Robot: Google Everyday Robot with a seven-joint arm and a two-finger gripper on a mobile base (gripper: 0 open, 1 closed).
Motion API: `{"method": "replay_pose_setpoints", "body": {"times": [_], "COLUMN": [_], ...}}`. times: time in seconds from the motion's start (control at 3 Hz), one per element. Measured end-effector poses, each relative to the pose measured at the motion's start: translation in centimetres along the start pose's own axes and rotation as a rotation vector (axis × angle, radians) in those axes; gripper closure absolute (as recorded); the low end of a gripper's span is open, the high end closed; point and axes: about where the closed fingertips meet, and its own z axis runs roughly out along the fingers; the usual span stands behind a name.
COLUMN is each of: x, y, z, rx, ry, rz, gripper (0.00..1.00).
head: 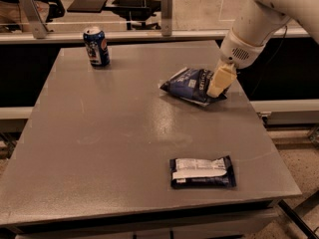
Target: Pick blue chip bag
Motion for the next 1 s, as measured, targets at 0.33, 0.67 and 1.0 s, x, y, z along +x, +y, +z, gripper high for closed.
{"method": "replay_pose_setpoints", "body": {"times": [0.33,0.67,1.0], "x": [-0.7,-1.5,-2.3], "y": [0.2,0.0,-0.9], "z": [-0.6,-1.8,-4.5], "rx": [-0.006,-0.007,0.029], "ry": [-0.019,-0.048,-0.082], "rz": [-0.009,-0.029,-0.059], "gripper": [0.90,1.00,1.00]}}
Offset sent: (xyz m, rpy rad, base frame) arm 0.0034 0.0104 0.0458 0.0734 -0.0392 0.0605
